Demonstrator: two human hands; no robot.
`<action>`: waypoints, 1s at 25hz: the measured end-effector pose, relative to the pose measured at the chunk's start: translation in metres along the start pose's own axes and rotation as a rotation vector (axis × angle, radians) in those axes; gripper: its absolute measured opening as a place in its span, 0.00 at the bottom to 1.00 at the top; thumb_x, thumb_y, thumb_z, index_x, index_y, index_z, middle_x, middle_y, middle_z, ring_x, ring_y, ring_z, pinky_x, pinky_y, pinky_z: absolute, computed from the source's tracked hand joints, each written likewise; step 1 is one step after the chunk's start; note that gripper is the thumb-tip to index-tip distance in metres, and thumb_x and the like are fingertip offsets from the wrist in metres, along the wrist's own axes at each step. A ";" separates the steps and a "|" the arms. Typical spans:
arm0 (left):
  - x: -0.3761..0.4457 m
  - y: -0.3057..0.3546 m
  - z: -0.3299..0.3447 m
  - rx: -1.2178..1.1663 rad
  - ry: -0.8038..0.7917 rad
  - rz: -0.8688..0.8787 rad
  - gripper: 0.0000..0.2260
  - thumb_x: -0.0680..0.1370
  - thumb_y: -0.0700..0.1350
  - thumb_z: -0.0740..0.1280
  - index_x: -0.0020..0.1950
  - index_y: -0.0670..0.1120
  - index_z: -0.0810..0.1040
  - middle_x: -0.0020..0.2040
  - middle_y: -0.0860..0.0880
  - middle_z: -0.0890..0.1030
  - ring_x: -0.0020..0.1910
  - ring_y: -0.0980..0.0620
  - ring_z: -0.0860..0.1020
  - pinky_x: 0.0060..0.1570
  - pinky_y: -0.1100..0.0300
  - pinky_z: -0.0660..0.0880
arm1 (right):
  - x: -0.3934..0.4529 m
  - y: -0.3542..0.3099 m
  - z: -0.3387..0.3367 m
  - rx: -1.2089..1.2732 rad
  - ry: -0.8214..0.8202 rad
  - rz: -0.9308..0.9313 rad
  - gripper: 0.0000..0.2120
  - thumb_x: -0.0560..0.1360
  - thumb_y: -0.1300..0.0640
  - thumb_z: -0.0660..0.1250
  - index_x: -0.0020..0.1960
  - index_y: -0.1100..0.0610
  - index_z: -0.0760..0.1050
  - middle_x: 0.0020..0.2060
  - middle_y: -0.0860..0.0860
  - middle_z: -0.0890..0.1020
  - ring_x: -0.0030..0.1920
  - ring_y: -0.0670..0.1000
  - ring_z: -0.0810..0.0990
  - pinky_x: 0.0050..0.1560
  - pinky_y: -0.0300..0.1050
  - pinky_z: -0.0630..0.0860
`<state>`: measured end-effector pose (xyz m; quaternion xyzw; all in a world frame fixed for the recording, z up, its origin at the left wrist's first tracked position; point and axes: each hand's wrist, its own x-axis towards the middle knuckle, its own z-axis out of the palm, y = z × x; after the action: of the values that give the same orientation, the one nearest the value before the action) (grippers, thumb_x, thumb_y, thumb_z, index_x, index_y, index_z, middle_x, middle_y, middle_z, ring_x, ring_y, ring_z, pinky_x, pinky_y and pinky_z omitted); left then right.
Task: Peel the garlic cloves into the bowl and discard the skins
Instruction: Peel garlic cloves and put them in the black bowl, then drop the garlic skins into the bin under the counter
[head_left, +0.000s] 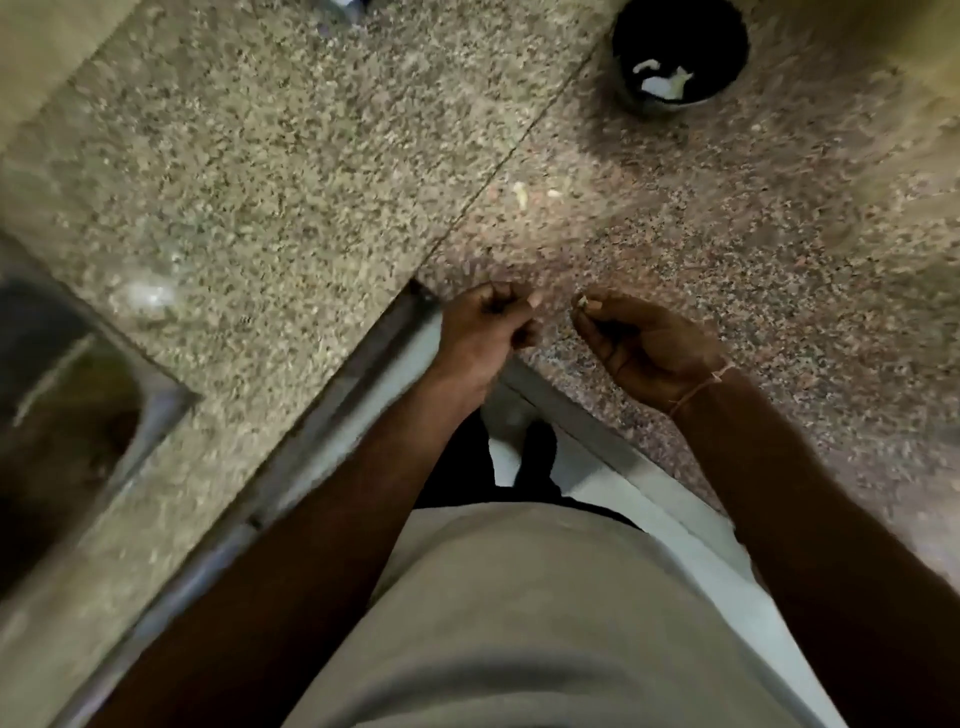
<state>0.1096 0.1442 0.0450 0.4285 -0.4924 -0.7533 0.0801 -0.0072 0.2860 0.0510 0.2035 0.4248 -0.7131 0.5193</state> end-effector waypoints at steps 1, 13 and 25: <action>-0.012 -0.005 -0.008 -0.061 0.031 -0.003 0.05 0.81 0.33 0.69 0.46 0.36 0.76 0.32 0.45 0.78 0.28 0.55 0.79 0.32 0.62 0.78 | 0.001 0.006 0.005 -0.042 -0.023 0.021 0.16 0.81 0.71 0.61 0.42 0.64 0.85 0.40 0.55 0.86 0.43 0.51 0.87 0.51 0.40 0.84; -0.212 -0.113 -0.198 -0.504 0.596 0.110 0.05 0.79 0.35 0.73 0.54 0.37 0.80 0.40 0.45 0.83 0.34 0.51 0.80 0.38 0.60 0.80 | -0.044 0.242 0.098 -0.625 -0.344 0.384 0.08 0.76 0.72 0.66 0.51 0.64 0.82 0.45 0.57 0.87 0.49 0.50 0.87 0.49 0.38 0.82; -0.442 -0.274 -0.378 -0.838 1.015 0.074 0.04 0.81 0.35 0.69 0.47 0.39 0.82 0.38 0.43 0.82 0.36 0.50 0.79 0.42 0.57 0.80 | -0.156 0.564 0.129 -0.846 -0.478 0.798 0.08 0.74 0.71 0.66 0.46 0.65 0.84 0.44 0.56 0.85 0.47 0.51 0.86 0.56 0.39 0.82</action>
<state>0.7396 0.2675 0.0173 0.6459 -0.0731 -0.5824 0.4882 0.5866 0.2130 0.0140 -0.0417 0.4337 -0.2605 0.8616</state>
